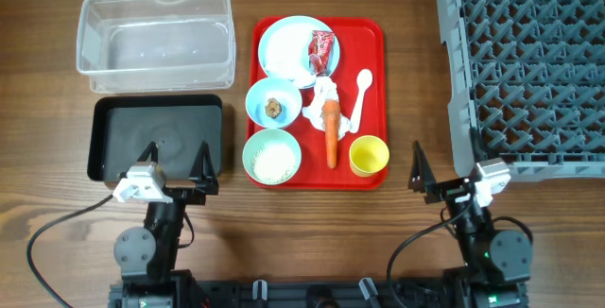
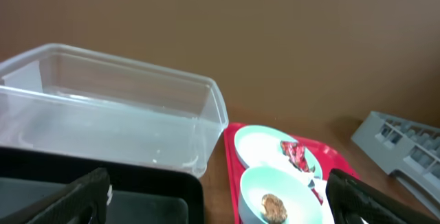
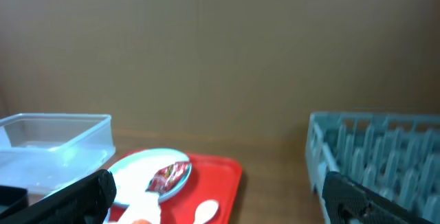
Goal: Sort waste into correct bins and load items into the dishwasher rack
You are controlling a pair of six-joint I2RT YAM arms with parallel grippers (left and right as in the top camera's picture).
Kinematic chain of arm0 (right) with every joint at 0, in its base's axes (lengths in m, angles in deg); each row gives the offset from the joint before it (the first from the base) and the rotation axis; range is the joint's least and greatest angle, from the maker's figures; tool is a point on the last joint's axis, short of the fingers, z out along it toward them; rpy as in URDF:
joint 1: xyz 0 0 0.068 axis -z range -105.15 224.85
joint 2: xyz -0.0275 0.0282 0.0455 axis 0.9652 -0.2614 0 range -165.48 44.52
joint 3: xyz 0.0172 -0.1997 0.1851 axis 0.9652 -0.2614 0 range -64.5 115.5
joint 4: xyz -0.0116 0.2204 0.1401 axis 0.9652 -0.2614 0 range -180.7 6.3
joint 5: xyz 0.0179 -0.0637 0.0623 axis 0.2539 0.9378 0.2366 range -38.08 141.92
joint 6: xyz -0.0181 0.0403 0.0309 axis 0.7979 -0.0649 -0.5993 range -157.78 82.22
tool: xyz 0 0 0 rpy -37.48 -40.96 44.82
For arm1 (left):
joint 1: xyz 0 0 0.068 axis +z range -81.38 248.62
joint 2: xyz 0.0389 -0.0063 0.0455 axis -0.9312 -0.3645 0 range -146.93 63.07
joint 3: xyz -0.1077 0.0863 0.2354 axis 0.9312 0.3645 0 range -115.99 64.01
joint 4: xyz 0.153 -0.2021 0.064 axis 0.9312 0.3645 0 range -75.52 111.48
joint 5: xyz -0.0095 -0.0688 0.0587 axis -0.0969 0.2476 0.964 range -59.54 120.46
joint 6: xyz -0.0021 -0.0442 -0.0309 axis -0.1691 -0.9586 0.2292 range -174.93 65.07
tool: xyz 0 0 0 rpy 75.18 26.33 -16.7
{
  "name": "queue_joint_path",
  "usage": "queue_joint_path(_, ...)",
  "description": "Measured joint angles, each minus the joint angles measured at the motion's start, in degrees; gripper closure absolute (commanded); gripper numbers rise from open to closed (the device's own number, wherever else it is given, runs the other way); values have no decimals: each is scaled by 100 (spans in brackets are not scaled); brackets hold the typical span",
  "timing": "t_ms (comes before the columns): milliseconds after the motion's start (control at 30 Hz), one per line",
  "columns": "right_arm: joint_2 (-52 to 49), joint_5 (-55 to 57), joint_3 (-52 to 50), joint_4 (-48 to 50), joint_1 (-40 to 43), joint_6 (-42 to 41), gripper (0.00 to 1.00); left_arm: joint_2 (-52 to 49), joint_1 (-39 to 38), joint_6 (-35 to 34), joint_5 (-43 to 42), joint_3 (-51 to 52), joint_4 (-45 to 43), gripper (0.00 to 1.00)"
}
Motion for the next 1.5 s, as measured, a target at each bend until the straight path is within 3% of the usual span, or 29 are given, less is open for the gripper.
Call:
queue_joint_path(233,-1408,-7,1377,11,0,295,0,-1399,0,120,-162,-1172,229,0)
queue_joint_path(467,-3261,-479,2953,-295,0,354,0,-3622,-13,299,-411,-3381,1639,0)
queue_joint_path(633,-4527,-898,4343,-1631,0,376,0,-5108,-330,332,-348,-5191,3147,0)
queue_joint_path(767,-5372,-1036,5388,-2734,0,404,0,-6295,-1064,345,168,-6607,4135,0)
queue_joint_path(900,-5928,-1082,5984,-3230,0,417,0,-7326,-1875,345,752,-7517,4841,0)
queue_joint_path(1167,-6507,-1115,6098,-3407,0,415,0,-8736,-2833,343,1012,-7893,4736,0)
queue_joint_path(1500,-6778,-986,6098,-3718,0,354,3,-9221,-3200,273,671,-7893,4444,1)
